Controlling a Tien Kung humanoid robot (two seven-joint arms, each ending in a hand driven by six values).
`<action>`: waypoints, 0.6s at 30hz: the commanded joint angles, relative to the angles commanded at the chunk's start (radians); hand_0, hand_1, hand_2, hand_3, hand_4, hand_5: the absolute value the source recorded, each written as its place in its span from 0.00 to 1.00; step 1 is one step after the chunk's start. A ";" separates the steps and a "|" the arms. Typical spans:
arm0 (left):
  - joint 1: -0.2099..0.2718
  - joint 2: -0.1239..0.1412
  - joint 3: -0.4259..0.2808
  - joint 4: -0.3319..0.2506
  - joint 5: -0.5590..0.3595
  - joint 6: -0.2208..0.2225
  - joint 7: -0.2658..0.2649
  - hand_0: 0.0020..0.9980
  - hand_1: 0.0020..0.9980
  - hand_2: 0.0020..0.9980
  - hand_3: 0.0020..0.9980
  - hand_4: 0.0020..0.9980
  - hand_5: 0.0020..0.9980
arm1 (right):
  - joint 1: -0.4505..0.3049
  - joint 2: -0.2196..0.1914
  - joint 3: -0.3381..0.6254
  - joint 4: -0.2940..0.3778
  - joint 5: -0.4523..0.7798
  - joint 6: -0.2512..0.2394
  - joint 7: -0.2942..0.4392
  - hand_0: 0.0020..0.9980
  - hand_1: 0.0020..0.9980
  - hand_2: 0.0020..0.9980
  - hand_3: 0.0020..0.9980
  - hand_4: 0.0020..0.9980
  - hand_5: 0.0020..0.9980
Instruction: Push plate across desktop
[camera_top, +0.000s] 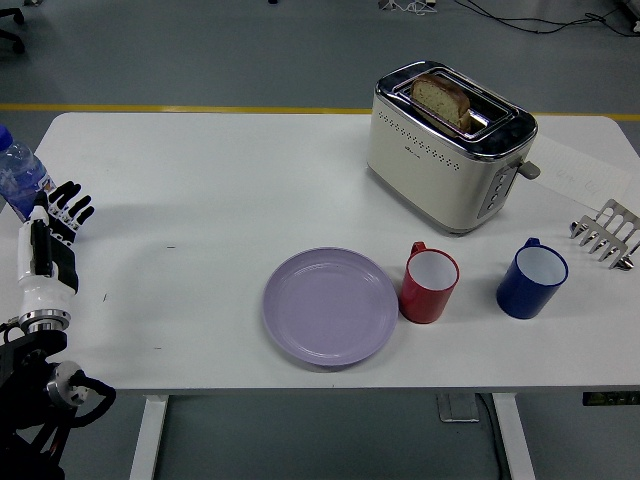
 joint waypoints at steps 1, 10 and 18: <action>0.008 -0.001 -0.029 -0.011 -0.038 -0.039 0.036 0.59 0.67 0.69 0.64 0.47 0.95 | -0.001 0.000 0.002 0.000 -0.002 0.000 0.000 0.51 0.48 0.58 0.54 0.18 0.33; 0.050 0.007 -0.147 -0.044 -0.274 -0.317 0.332 0.58 0.68 0.69 0.65 0.48 0.98 | -0.009 0.000 0.016 0.000 -0.022 0.000 -0.005 0.51 0.48 0.58 0.54 0.18 0.33; 0.061 0.011 -0.152 -0.053 -0.302 -0.355 0.385 0.58 0.68 0.69 0.66 0.49 1.00 | -0.009 0.001 0.013 0.000 -0.015 0.000 -0.002 0.52 0.48 0.58 0.54 0.18 0.33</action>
